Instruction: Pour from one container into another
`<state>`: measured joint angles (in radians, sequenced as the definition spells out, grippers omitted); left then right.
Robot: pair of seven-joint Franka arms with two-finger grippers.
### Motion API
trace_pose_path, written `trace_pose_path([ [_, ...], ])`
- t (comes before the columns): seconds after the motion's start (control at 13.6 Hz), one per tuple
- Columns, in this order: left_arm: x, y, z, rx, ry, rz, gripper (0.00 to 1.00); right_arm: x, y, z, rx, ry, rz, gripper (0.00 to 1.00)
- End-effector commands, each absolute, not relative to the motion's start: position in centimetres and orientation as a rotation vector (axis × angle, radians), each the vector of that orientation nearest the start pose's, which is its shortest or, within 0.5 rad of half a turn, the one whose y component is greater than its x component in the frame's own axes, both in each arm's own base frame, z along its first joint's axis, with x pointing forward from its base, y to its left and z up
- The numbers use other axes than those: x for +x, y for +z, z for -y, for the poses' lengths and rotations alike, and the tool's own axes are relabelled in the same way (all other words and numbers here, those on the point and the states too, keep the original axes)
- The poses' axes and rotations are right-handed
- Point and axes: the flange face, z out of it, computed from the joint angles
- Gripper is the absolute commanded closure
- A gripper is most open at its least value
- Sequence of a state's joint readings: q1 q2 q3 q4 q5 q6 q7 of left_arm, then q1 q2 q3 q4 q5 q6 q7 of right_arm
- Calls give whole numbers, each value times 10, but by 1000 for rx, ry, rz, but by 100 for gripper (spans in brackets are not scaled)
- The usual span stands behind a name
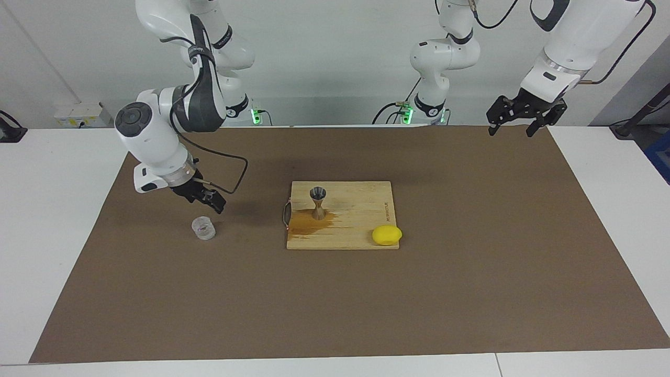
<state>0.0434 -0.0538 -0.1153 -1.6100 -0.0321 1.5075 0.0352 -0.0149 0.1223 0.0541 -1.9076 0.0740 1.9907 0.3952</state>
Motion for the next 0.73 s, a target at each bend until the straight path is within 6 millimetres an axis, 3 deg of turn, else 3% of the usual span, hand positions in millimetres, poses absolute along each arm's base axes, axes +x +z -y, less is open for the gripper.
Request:
trace_pose_path([
  [0.0, 524, 633, 42, -3145, 83, -153, 0, 564, 479, -29, -3074, 45, -360, 0],
  [0.15, 524, 633, 42, -3145, 86, -153, 0, 558, 520, -31, -3080, -16, -262, 0],
  [0.37, 524, 633, 42, -3145, 86, -153, 0, 560, 575, -24, -3079, -46, -260, 0],
  [0.66, 524, 633, 42, -3144, 83, -152, 0, 559, 618, -24, -3158, 7, -230, 0],
])
